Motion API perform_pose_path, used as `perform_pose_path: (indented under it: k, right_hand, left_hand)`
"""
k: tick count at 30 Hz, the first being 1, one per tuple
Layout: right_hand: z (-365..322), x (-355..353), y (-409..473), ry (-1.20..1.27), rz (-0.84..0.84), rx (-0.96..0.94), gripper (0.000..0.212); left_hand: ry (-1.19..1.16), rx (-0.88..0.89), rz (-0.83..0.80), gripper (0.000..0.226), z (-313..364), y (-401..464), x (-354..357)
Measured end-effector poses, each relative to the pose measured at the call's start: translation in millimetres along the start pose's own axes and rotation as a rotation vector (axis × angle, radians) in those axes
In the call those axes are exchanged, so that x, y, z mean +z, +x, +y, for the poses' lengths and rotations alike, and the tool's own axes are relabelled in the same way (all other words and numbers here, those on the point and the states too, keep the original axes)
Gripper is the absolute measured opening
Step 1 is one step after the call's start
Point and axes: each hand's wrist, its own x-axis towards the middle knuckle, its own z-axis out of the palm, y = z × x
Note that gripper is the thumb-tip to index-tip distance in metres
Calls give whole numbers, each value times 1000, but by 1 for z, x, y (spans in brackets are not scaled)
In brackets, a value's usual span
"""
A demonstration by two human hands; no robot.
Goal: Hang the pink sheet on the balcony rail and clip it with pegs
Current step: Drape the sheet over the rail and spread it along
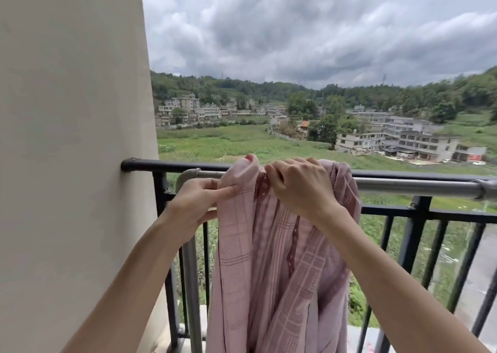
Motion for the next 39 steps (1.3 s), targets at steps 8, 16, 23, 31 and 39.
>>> perform_pose_path:
  k: [8,16,23,31,39]
  right_hand:
    - [59,-29,-26,11,51,187,30]
    - [25,-26,-12,98,-18,124,48]
    - [-13,1,5,118,-61,-56,35]
    - [-33,2,35,375,152,27,33]
    - [-47,21,30,156,-97,-135,40]
  left_hand:
    - [-284,81,57,24,41,8,-7]
    - [-292,38,78,9,35,14,9]
    - [-469,-4,151,23,35,18,-2]
    - [-579,205,347,36,48,19,-13]
    - [-193,155,373,28,26,20,-49]
